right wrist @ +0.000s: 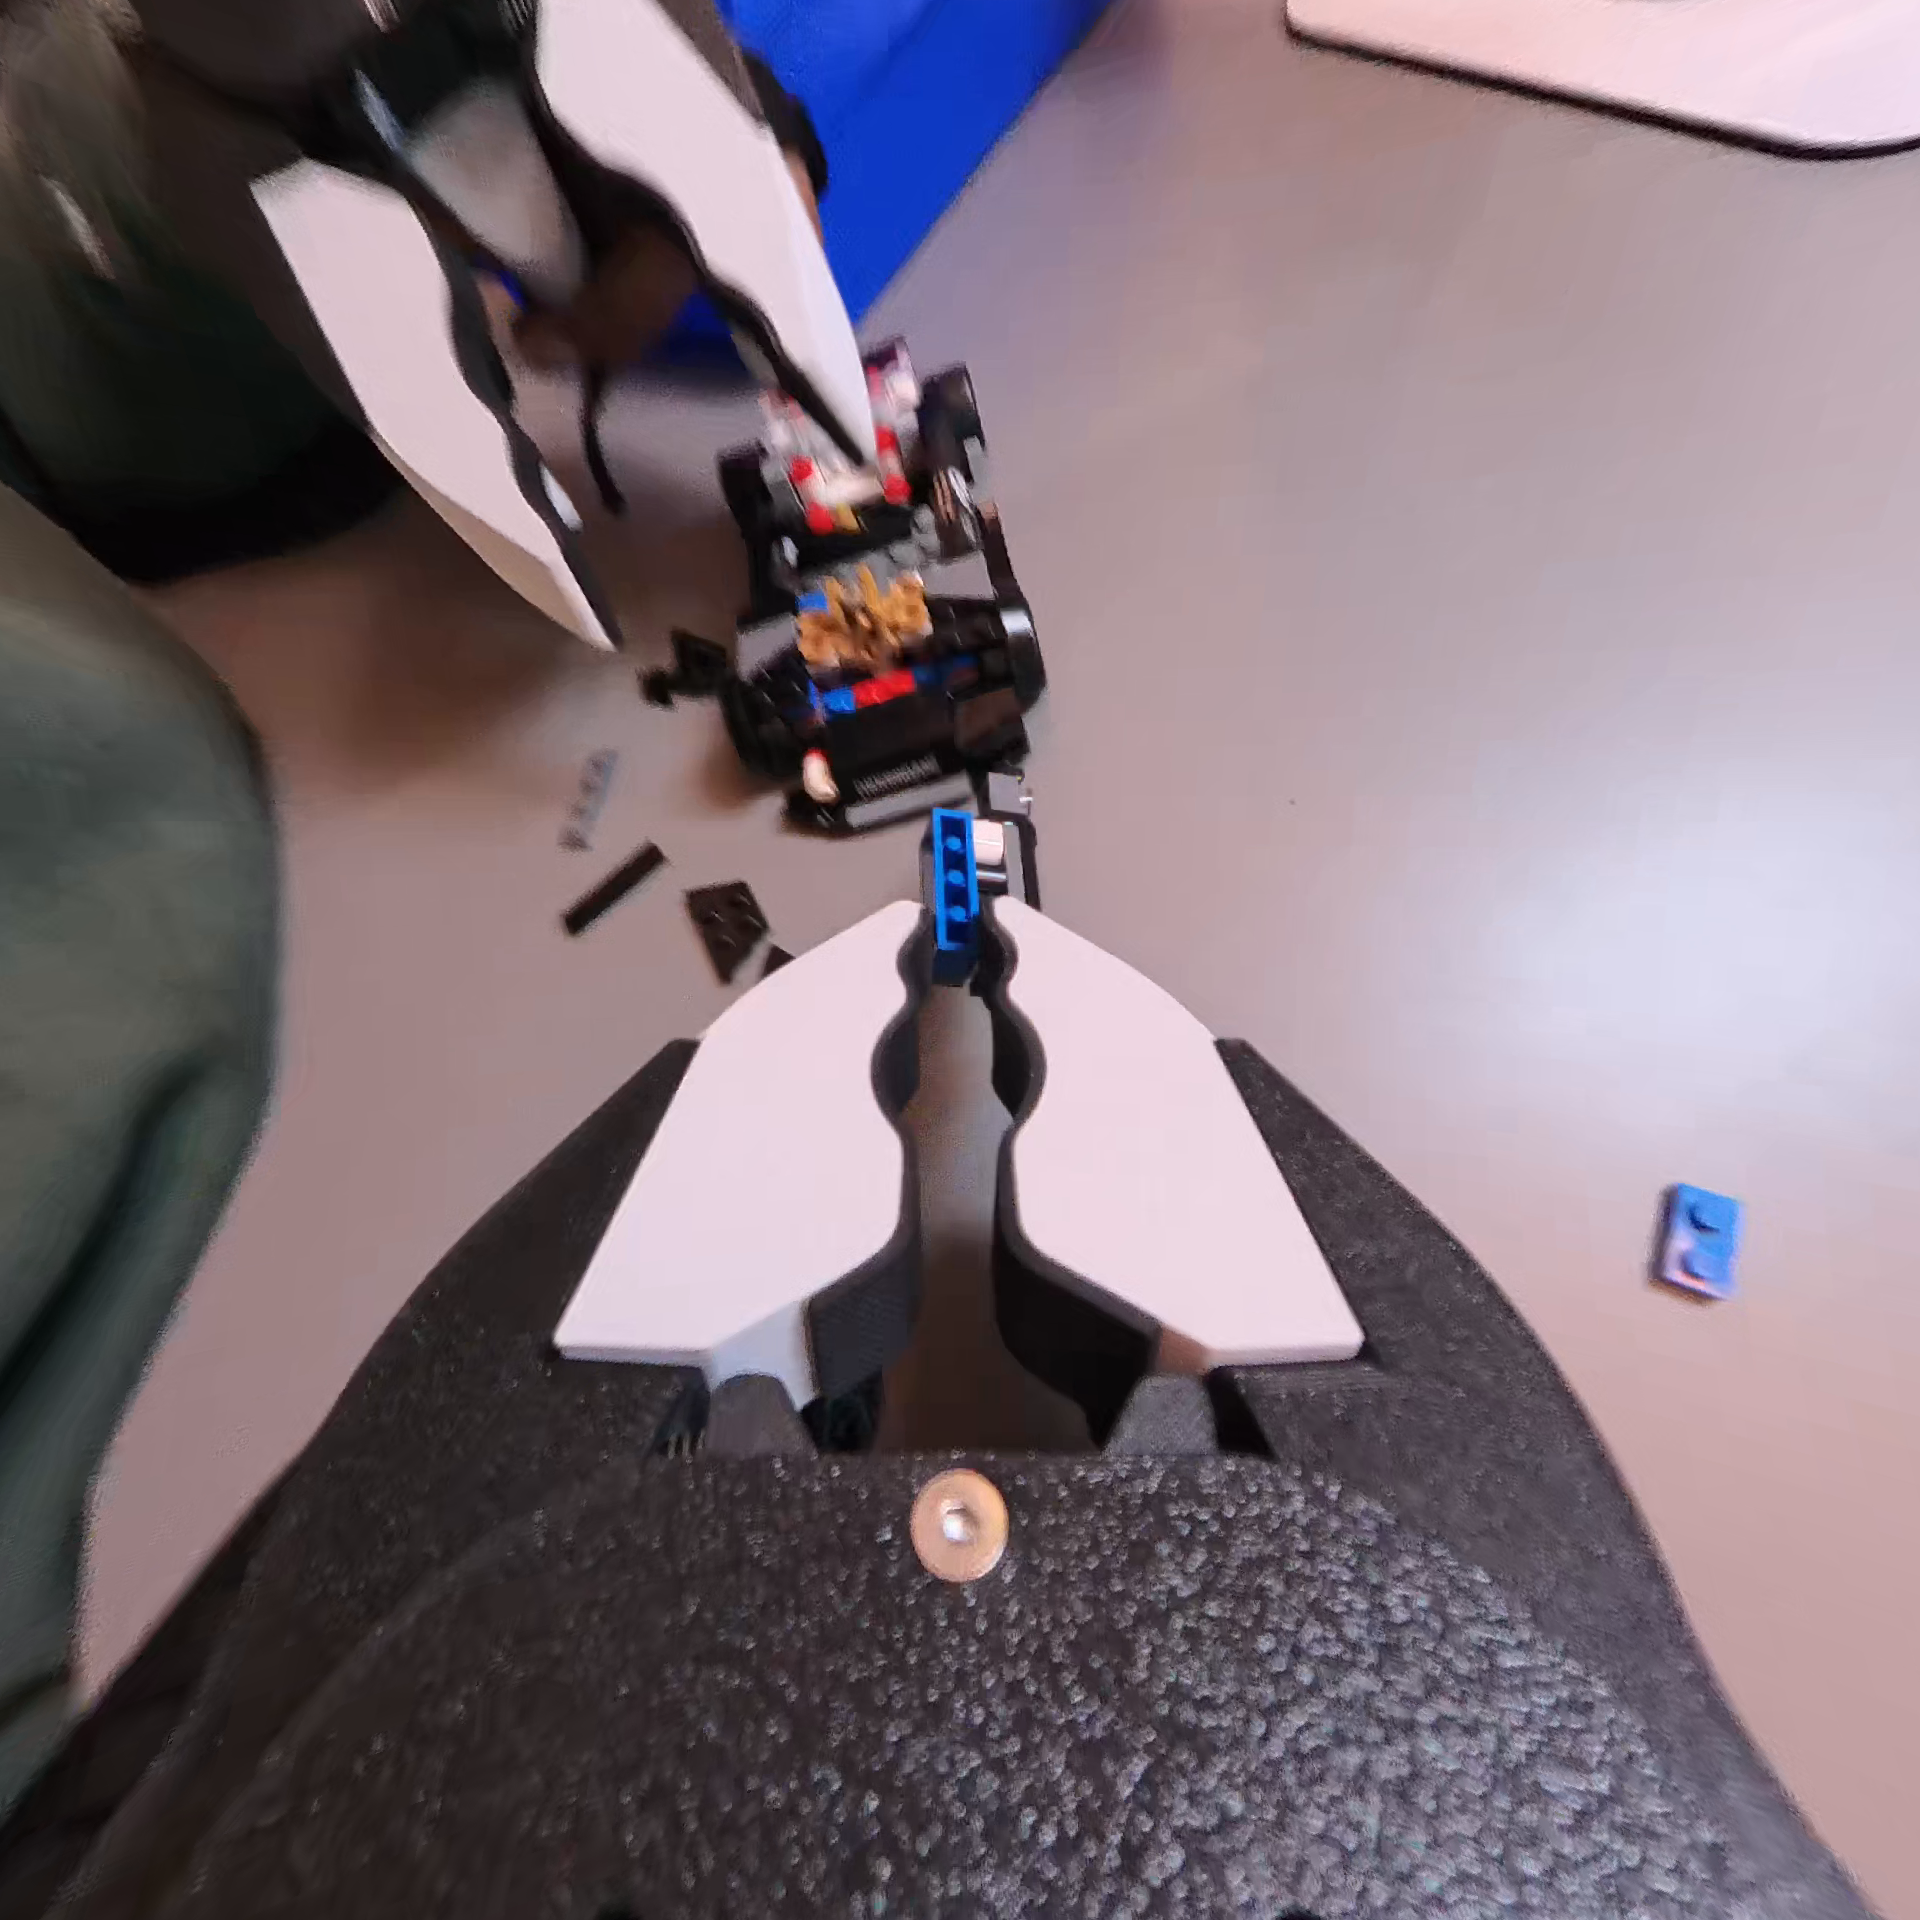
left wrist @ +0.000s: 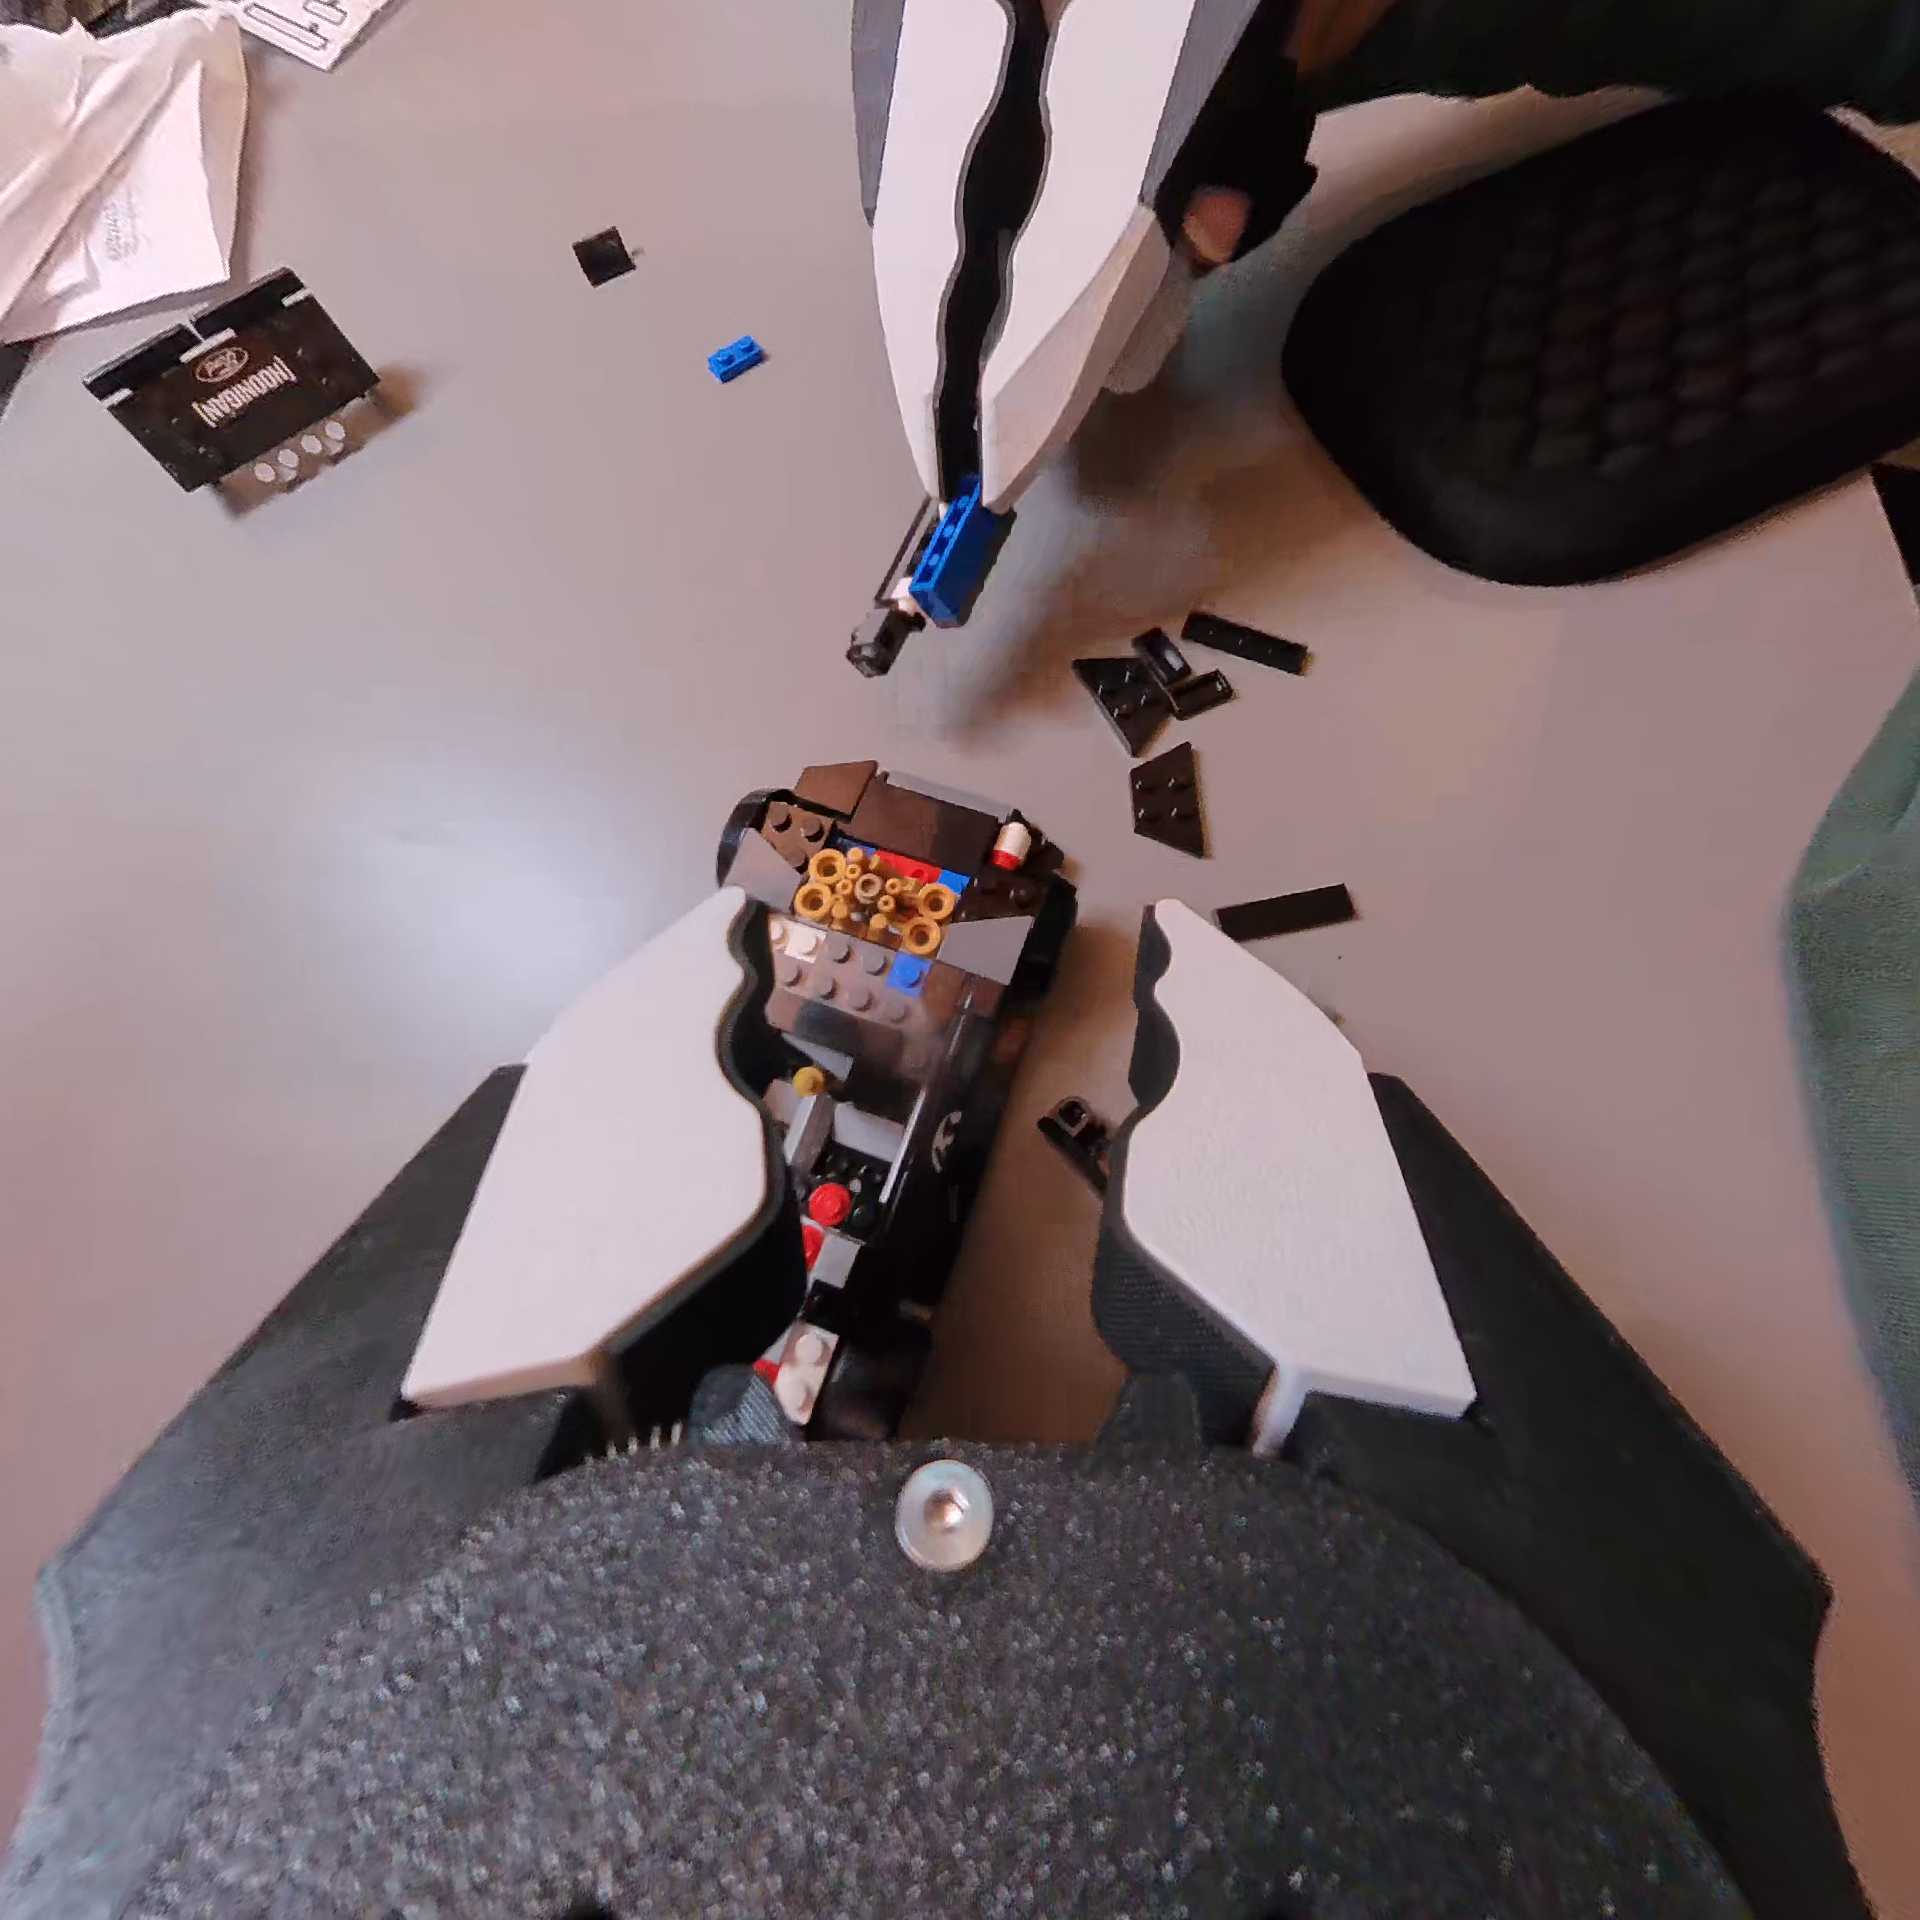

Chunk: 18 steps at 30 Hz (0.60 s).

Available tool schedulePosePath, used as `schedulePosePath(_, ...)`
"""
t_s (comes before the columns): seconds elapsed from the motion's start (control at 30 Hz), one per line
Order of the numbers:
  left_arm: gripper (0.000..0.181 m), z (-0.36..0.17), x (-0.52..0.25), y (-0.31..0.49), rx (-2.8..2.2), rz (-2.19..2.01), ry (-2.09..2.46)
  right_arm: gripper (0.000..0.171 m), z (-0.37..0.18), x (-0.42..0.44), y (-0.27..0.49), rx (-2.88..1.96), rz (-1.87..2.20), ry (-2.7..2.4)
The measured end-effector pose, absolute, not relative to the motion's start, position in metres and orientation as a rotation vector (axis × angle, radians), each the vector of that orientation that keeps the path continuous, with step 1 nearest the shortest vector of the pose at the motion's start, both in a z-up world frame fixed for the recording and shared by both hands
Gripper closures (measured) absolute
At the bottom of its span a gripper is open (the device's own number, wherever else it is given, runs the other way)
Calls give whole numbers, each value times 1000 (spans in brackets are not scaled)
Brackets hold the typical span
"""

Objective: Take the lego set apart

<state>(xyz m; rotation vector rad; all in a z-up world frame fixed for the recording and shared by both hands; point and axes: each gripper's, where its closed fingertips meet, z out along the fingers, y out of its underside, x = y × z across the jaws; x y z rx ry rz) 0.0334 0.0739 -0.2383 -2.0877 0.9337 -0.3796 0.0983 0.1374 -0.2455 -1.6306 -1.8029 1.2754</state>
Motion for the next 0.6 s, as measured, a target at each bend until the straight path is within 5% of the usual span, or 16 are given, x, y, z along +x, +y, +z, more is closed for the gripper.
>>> schedulePosePath(0.33, 132, -155, 82, 79, -1712, -932, 522, 163, -116, 91, 89, -1321, 2446, -1008)
schedulePosePath(0.6, 160, -107, 84, 71, -1484, -1154, 393, 163, -106, 77, 71, -1217, 2778, -736)
